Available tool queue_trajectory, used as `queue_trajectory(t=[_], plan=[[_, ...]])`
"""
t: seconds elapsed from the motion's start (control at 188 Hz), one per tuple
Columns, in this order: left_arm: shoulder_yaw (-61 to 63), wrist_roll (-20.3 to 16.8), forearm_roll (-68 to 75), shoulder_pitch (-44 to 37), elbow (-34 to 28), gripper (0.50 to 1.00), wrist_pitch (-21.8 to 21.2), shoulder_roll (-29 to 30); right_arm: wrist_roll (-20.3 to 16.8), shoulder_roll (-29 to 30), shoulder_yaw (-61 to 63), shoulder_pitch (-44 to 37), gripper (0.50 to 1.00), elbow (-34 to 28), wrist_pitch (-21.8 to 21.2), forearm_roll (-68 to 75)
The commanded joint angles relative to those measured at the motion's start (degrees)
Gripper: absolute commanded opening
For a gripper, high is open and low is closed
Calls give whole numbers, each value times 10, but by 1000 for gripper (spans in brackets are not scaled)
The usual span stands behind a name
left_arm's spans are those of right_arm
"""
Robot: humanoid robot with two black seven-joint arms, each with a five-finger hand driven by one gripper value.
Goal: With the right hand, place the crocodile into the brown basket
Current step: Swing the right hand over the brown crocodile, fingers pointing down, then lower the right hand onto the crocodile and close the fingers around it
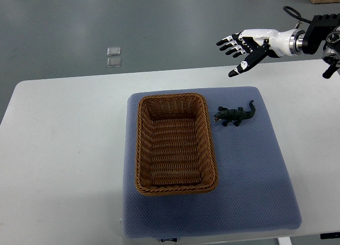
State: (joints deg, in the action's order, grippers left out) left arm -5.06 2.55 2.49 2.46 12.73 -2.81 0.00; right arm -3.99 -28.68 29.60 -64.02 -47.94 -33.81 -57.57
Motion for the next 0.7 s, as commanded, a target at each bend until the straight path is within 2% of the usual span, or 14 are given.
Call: queue_trajectory(t=[0.0, 0.064, 0.149, 0.378, 0.697], plan=[[1, 0, 0, 0, -1, 1000, 0, 0, -30, -18, -38, -9, 930, -53, 5, -77], [0, 0, 0, -1, -2, 1000, 0, 0, -42, -21, -44, -7, 930, -80, 9, -122], [1, 0, 0, -1, -4, 1000, 0, 0, -51, -19, -45, -1, 930, -84, 20, -143], [1, 0, 0, -4, -3, 1000, 0, 0, -50, -14, -47, 27, 928, -87, 59, -153], [0, 0, -1, -6, -9, 1000, -1, 0, -37, -2, -86, 43, 926, -87, 91, -205]])
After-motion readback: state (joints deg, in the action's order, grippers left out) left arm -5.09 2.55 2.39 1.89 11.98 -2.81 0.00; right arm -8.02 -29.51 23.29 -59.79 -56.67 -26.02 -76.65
